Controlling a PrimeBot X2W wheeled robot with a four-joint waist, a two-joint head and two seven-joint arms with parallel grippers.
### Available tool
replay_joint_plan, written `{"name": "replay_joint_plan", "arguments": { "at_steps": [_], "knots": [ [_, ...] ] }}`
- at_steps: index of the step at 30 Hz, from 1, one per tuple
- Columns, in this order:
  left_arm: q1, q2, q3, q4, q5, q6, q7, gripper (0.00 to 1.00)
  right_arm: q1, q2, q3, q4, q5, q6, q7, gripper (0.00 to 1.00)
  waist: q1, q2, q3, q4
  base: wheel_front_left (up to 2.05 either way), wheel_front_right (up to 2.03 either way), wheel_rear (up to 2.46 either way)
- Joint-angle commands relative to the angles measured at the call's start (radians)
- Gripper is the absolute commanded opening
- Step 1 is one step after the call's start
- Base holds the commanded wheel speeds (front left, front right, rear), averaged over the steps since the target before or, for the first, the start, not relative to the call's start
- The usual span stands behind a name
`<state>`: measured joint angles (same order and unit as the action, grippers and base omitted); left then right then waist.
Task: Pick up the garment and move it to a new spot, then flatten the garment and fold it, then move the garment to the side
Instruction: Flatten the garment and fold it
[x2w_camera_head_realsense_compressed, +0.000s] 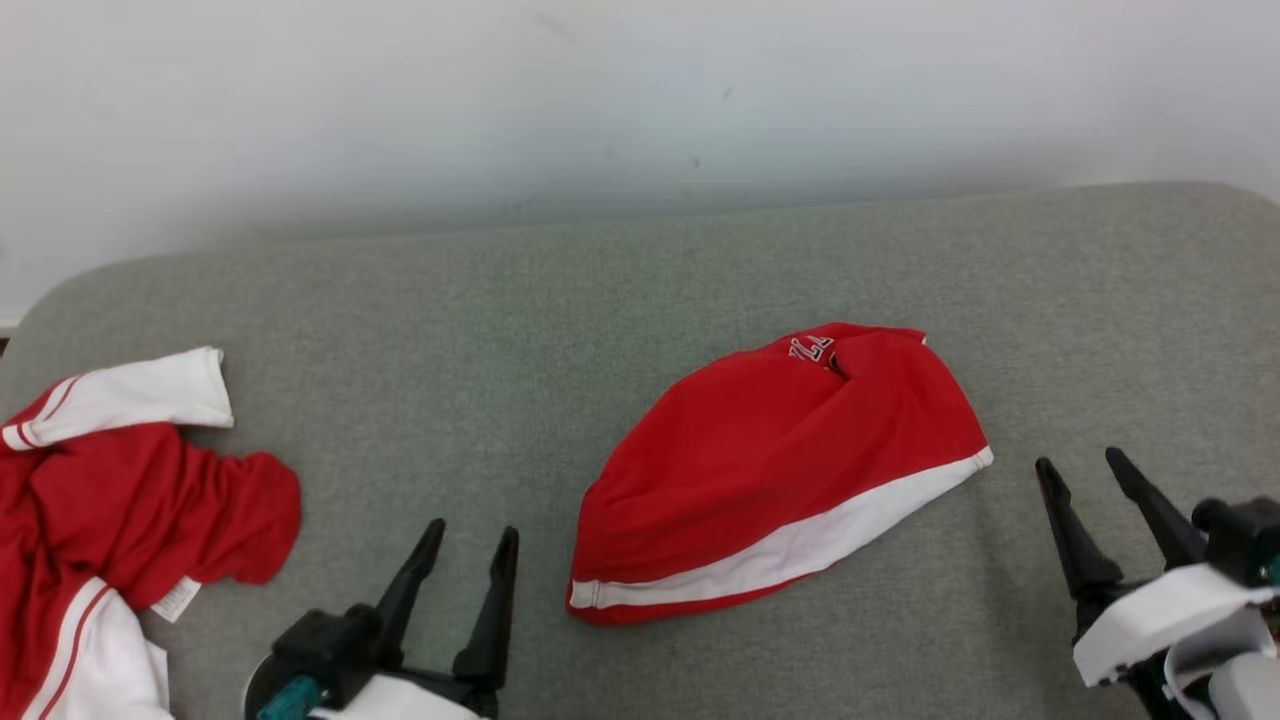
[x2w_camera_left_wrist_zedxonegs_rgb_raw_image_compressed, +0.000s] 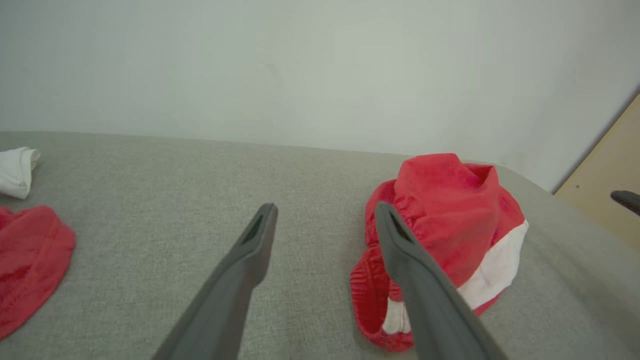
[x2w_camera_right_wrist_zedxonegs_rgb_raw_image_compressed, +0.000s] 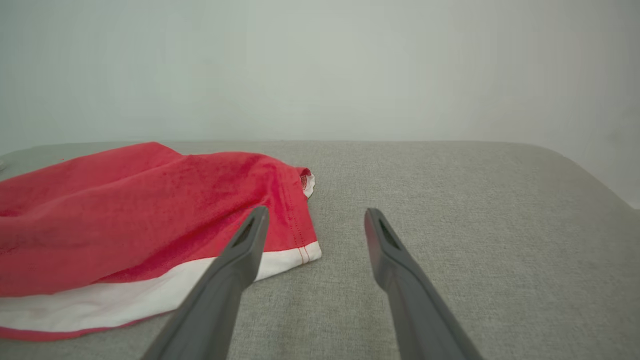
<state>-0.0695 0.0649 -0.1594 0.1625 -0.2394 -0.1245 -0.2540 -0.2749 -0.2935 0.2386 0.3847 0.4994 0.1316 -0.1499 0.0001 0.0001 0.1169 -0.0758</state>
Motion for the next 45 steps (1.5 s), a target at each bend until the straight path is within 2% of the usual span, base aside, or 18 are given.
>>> {"name": "replay_joint_plan", "arguments": {
  "at_steps": [1, 7, 14, 20, 29, 30, 31, 32, 33, 34, 40, 45],
  "knots": [
    [-0.020, 0.021, -0.022, 0.009, -0.011, -0.005, 0.019, 1.00, -0.036, -0.019, 0.015, 0.027, 0.024, -0.002, 0.020, 1.00, -0.0001, -0.0001, 0.023, 0.013, 0.00, 0.00, 0.00],
    [-0.081, 0.105, -0.175, 0.018, -0.081, -0.004, 0.142, 1.00, -0.170, -0.052, 0.123, 0.149, 0.132, -0.002, 0.119, 1.00, -0.0001, -0.0001, 0.080, 0.045, 0.00, 0.00, 0.00],
    [-0.182, 0.194, -0.364, 0.018, -0.196, -0.005, 0.239, 1.00, -0.282, -0.093, 0.264, 0.268, 0.245, -0.002, 0.201, 1.00, -0.0001, -0.0001, 0.133, 0.087, 0.00, 0.00, 0.00],
    [-0.259, 0.233, -0.459, 0.045, -0.254, -0.005, 0.279, 1.00, -0.330, -0.107, 0.334, 0.328, 0.316, -0.002, 0.204, 1.00, -0.0001, -0.0001, 0.152, 0.099, 0.00, 0.00, 0.00],
    [-0.323, 0.267, -0.551, 0.057, -0.318, -0.005, 0.295, 1.00, -0.382, -0.095, 0.457, 0.364, 0.399, -0.002, 0.188, 0.98, -0.0001, -0.0001, 0.175, 0.078, 0.00, 0.00, 0.00],
    [-0.326, 0.272, -0.558, 0.053, -0.324, -0.005, 0.296, 0.88, -0.384, -0.093, 0.468, 0.367, 0.407, -0.002, 0.184, 0.86, -0.0001, -0.0001, 0.176, 0.075, 0.00, 0.00, 0.00],
    [-0.330, 0.278, -0.563, 0.051, -0.327, -0.005, 0.295, 0.64, -0.386, -0.090, 0.481, 0.370, 0.414, -0.002, 0.180, 0.52, -0.0001, -0.0001, 0.176, 0.073, 0.00, 0.00, 0.00],
    [-0.331, 0.282, -0.568, 0.050, -0.332, -0.005, 0.291, 0.38, -0.388, -0.089, 0.493, 0.372, 0.424, -0.002, 0.175, 0.43, -0.0001, -0.0001, 0.175, 0.071, 0.00, 0.00, 0.00],
    [-0.330, 0.284, -0.571, 0.048, -0.336, -0.005, 0.285, 0.15, -0.389, -0.089, 0.505, 0.373, 0.434, -0.002, 0.171, 0.27, -0.0001, -0.0001, 0.173, 0.070, 0.00, 0.00, 0.00],
    [-0.328, 0.285, -0.571, 0.047, -0.338, -0.005, 0.281, 0.00, -0.390, -0.089, 0.517, 0.375, 0.445, -0.002, 0.163, 0.00, -0.0001, -0.0001, 0.170, 0.068, 0.00, 0.00, 0.00],
    [-0.305, 0.289, -0.568, 0.042, -0.346, -0.001, 0.259, 0.00, -0.383, -0.110, 0.566, 0.372, 0.510, -0.002, 0.101, 0.00, -0.0001, -0.0001, 0.131, 0.065, 0.00, 0.00, 0.00],
    [-0.275, 0.298, -0.553, 0.019, -0.364, 0.015, 0.242, 0.00, -0.355, -0.131, 0.577, 0.318, 0.593, -0.002, 0.040, 0.00, -0.0001, -0.0001, 0.074, 0.064, 0.00, 0.00, 0.00]
  ]
}}
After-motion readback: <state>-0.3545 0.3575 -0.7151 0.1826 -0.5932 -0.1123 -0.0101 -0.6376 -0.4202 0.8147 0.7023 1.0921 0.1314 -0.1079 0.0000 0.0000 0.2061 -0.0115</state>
